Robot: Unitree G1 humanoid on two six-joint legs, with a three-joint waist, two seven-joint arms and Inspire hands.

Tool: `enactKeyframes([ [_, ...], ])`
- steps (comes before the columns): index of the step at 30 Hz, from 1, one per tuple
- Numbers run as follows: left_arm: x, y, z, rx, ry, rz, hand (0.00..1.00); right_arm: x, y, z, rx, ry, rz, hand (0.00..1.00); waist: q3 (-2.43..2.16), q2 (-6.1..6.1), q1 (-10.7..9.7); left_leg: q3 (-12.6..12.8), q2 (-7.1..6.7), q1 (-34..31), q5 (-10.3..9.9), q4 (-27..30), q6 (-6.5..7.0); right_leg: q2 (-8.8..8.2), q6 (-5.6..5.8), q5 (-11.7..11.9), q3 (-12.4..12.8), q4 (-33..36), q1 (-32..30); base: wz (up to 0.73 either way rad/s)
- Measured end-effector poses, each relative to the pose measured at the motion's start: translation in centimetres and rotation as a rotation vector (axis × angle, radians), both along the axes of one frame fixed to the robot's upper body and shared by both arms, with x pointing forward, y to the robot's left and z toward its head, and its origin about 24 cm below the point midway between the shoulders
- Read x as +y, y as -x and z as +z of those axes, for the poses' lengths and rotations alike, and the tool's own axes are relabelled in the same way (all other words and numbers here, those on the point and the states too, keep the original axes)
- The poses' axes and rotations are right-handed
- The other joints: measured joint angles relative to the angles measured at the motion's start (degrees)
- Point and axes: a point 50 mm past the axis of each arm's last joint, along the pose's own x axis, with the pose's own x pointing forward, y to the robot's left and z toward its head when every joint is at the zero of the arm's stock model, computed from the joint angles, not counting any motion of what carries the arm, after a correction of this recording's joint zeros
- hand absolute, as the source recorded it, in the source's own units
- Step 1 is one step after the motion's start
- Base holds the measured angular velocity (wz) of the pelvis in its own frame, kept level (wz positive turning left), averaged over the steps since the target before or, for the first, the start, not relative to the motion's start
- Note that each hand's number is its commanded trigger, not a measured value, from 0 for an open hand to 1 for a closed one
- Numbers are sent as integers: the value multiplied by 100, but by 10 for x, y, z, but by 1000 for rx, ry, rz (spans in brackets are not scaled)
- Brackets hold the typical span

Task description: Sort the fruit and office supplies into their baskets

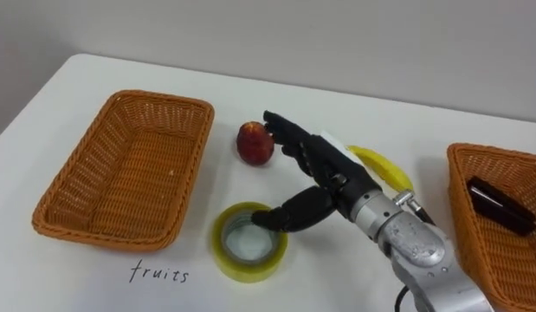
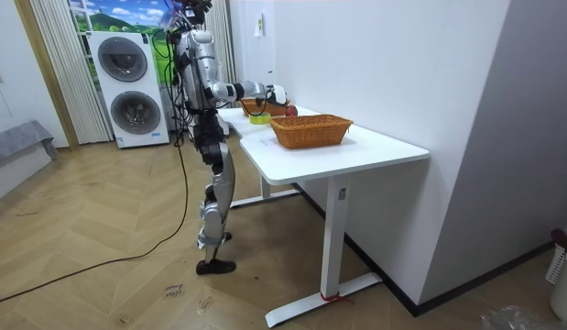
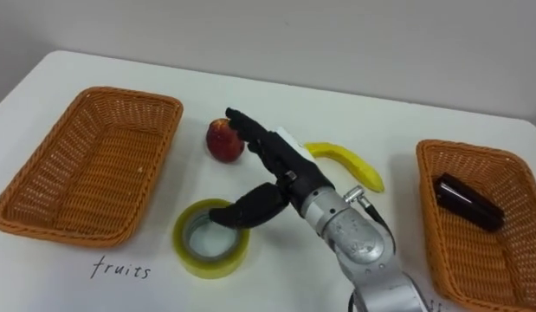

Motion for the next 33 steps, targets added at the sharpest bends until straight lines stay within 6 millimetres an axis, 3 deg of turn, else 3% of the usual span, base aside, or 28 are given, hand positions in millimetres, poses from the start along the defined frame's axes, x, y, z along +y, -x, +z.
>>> enactKeyframes([
  [6,-1,2,0,19,0,6,0,0,1,-3,7,78,25,0,-1,-1,11,6,0,-5,0,-4,0,-1,0,0,-5,0,-7,0],
  [23,-2,-1,-1,14,3,10,0,2,2,-10,50,89,34,0,-2,11,9,19,-1,13,1,-3,1,-5,0,0,16,-1,5,0],
  [28,-2,3,-1,35,-6,15,0,-1,3,-24,125,112,18,0,-2,9,20,7,-4,33,1,-4,1,-8,0,0,2,-2,32,0],
  [33,-2,6,-1,50,-20,19,0,0,4,-25,134,115,20,0,-7,2,13,-3,-4,33,1,-4,1,-7,0,0,-8,-1,39,0],
])
